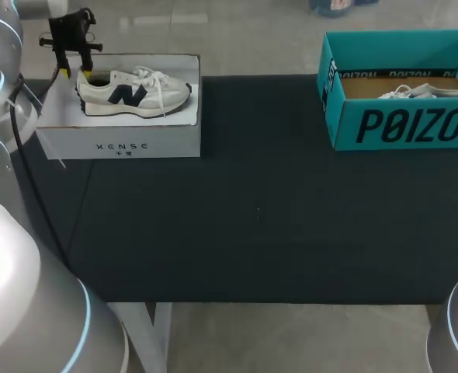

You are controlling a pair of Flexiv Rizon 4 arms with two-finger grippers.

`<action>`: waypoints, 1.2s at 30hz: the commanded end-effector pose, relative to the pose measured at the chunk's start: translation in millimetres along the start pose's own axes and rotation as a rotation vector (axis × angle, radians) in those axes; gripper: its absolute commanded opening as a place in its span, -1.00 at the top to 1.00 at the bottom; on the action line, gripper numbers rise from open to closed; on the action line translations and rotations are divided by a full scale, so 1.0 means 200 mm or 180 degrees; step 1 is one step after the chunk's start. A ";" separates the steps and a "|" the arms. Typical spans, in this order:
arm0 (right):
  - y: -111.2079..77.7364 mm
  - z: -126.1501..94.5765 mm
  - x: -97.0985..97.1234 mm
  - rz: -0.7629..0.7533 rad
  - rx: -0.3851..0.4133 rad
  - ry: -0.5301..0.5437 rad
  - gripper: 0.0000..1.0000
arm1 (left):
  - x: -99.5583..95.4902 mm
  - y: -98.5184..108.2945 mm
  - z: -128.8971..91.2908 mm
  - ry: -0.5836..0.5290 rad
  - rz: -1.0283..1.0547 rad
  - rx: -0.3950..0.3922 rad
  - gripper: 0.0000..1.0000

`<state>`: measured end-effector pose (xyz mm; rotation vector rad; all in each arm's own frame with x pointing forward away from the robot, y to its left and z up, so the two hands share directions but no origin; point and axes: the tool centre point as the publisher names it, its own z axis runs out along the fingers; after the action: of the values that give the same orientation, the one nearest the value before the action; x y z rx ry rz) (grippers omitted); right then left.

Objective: Take the shoe out of the shoebox, open the shoe tongue, remove and reinsert the insole, then place the shoe into the shoebox

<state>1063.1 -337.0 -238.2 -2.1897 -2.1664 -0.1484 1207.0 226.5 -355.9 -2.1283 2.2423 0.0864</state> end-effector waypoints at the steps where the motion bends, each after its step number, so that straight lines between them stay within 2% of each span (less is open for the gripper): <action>1: 0.00 0.00 0.00 -0.0001 -0.0001 0.0002 -1.00 | -0.01 -0.06 0.07 0.0034 0.0008 -0.0420 0.10; 20: 0.00 0.00 0.00 -0.0001 -0.0001 0.0002 -1.00 | 0.00 -0.02 0.27 0.0031 0.0050 -0.0576 0.14; 23: 0.00 0.00 0.00 -0.0001 -0.0001 0.0002 -1.00 | 0.00 -0.02 0.29 0.0029 0.0039 -0.0595 0.37; 27: 0.00 0.00 0.00 -0.0001 -0.0001 0.0002 -1.00 | -0.01 -0.01 0.28 0.0033 0.0039 -0.0599 1.00; 32: 0.00 0.00 0.00 -0.0001 -0.0001 0.0002 -1.00 | 0.00 0.01 0.27 0.0045 0.0097 -0.0586 1.00; 36: 0.00 0.00 0.00 -0.0001 -0.0001 0.0002 -1.00 | -0.02 0.02 0.21 0.0142 0.0145 -0.0544 1.00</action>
<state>1063.0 -337.0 -238.3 -2.1897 -2.1664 -0.1487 1197.0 227.1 -405.0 -2.0994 2.3058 0.0542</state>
